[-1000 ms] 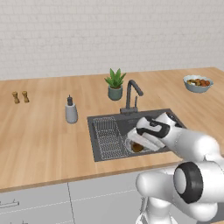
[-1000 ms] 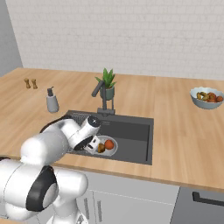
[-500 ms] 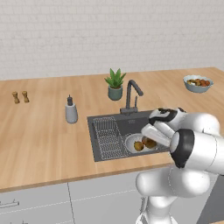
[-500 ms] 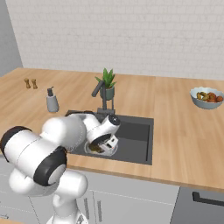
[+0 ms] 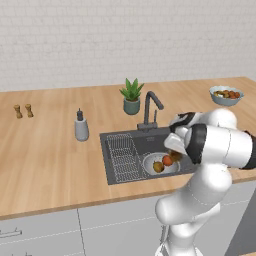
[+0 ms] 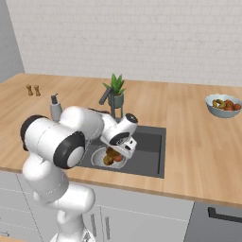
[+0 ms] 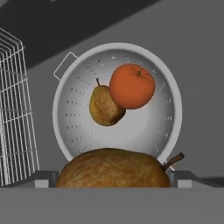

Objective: Put the colander in the sink, put the pear, pear, orange in the colander, and turn on the sink faucet and pour water over the colander.

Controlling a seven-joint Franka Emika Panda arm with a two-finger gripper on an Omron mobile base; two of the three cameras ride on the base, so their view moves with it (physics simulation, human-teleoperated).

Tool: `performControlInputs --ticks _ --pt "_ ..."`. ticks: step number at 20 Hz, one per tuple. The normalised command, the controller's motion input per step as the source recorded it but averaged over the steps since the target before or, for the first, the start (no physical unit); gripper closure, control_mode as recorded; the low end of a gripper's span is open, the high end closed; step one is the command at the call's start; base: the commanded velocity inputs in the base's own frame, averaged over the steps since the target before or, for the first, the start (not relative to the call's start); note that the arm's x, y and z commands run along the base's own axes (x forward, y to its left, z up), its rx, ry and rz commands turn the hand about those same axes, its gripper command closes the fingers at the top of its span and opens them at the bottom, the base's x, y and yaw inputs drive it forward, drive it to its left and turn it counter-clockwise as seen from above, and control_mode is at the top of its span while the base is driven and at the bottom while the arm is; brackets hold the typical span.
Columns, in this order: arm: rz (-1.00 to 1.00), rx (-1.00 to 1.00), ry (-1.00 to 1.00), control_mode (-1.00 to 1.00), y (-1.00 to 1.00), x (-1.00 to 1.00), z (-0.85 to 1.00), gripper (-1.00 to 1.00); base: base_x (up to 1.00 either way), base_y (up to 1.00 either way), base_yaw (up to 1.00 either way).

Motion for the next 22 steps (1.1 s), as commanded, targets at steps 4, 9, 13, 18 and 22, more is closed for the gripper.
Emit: performControlInputs --ticks 4,9,13,18,22 --pt "0.04 -0.05 0.04 -1.00 0.00 0.35 -0.28 1.00 0.00 0.00 0.00" --pt "0.11 0.00 0.00 -1.00 0.00 0.41 -0.40 1.00 0.00 0.00 0.00" --pt "0.10 0.00 0.00 -1.00 0.00 0.34 -0.49 1.00 0.00 0.00 0.00" --pt "0.05 0.00 0.00 -1.00 0.00 0.19 -0.36 1.00 0.00 0.00 0.00" --pt "0.05 0.00 0.00 -1.00 0.00 -0.04 -0.04 1.00 0.00 0.00 0.00"
